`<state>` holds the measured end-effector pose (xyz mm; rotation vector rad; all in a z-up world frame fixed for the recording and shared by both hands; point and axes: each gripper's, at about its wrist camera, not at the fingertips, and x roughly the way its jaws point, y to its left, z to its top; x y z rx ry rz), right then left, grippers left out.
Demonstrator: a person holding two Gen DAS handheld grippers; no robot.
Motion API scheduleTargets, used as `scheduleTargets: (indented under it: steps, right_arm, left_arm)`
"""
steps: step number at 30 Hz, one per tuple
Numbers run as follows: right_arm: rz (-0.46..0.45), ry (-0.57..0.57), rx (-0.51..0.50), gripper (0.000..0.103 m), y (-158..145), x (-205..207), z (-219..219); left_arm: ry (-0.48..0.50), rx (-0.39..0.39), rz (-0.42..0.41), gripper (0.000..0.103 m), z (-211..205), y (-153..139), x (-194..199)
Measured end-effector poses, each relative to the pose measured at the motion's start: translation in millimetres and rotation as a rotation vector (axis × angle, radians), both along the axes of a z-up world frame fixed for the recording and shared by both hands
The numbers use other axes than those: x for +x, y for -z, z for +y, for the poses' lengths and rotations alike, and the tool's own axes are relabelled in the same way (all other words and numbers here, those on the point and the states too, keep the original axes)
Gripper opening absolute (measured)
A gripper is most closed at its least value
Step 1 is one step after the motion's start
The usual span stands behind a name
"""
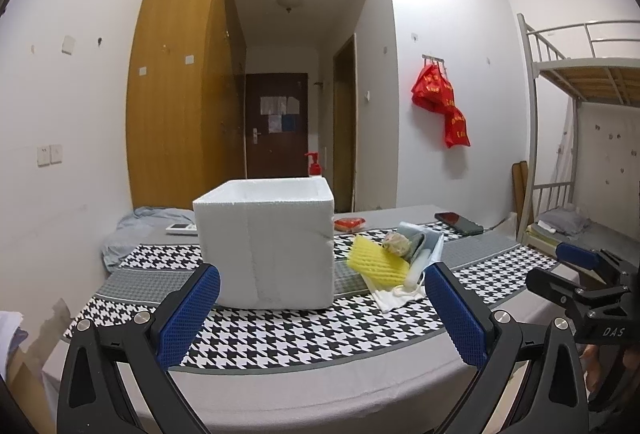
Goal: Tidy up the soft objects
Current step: 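Move both tools toward the soft items beside the white foam box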
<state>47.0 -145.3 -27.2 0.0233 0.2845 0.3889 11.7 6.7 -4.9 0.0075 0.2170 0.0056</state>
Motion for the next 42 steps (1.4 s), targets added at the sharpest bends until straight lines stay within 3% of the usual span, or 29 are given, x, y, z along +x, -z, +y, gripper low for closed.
scheduleTargets:
  steps: [19, 42]
  right_arm:
    - [0.001, 0.002, -0.007, 0.103, 2, 0, 2]
    - [0.022, 0.009, -0.012, 0.103, 1, 10, 4]
  left_arm:
    - [-0.009, -0.032, 0.0, 0.102, 7, -2, 1]
    - [0.024, -0.012, 0.023, 0.102, 1, -4, 16]
